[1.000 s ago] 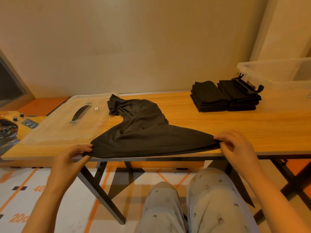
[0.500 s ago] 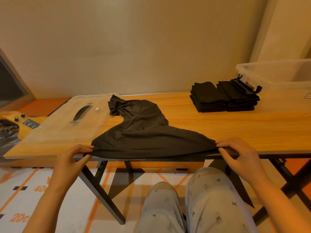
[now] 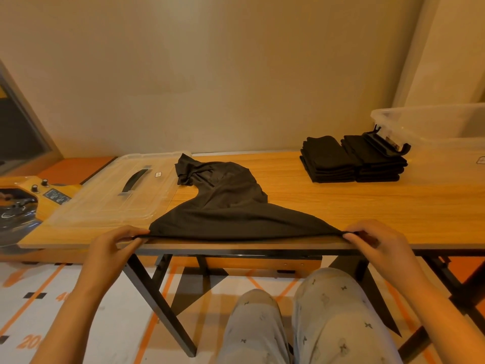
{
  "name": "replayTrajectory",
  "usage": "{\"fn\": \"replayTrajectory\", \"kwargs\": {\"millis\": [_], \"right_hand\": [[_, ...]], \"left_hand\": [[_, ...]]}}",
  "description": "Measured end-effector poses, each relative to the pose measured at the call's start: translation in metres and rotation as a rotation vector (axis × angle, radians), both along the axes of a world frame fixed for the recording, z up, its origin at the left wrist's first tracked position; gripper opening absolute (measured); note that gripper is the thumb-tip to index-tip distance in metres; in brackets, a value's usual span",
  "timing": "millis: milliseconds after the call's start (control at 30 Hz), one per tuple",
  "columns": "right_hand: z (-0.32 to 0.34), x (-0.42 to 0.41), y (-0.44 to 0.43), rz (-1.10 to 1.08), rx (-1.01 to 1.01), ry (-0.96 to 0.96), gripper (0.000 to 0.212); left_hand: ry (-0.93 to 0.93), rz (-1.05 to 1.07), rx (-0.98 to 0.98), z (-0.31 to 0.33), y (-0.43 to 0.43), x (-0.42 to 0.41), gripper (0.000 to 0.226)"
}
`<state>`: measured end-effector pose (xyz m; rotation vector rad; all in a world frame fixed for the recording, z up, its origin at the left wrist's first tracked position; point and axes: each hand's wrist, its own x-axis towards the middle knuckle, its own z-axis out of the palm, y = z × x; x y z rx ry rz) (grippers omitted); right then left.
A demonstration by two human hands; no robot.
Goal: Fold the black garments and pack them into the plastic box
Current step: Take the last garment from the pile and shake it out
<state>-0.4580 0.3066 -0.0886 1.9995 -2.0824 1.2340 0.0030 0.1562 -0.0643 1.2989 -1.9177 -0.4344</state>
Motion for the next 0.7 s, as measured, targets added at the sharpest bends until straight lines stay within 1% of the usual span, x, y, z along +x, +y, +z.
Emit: {"fn": "replayTrajectory", "kwargs": {"millis": [67, 167, 233, 333, 567, 700], "right_hand": [[0.015, -0.001, -0.002, -0.038, -0.011, -0.137, 0.018], [0.042, -0.006, -0.008, -0.087, -0.066, -0.234, 0.015], [0.06, -0.009, -0.013, -0.09, -0.109, -0.24, 0.014], [0.088, -0.012, -0.018, -0.054, -0.151, -0.249, 0.014], [0.181, -0.022, -0.003, 0.028, -0.232, -0.27, 0.02], [0.233, -0.021, -0.004, 0.062, -0.311, -0.267, 0.02]], "left_hand": [[0.001, -0.01, -0.028, 0.012, 0.002, 0.001, 0.029], [0.001, -0.037, -0.065, 0.036, 0.005, -0.001, 0.034], [0.033, -0.065, -0.087, 0.055, 0.006, -0.004, 0.036], [0.073, -0.088, -0.14, 0.087, 0.008, -0.008, 0.034], [0.086, -0.087, -0.344, 0.171, 0.017, -0.004, 0.033], [0.199, -0.106, -0.384, 0.217, 0.015, -0.01, 0.026]]}}
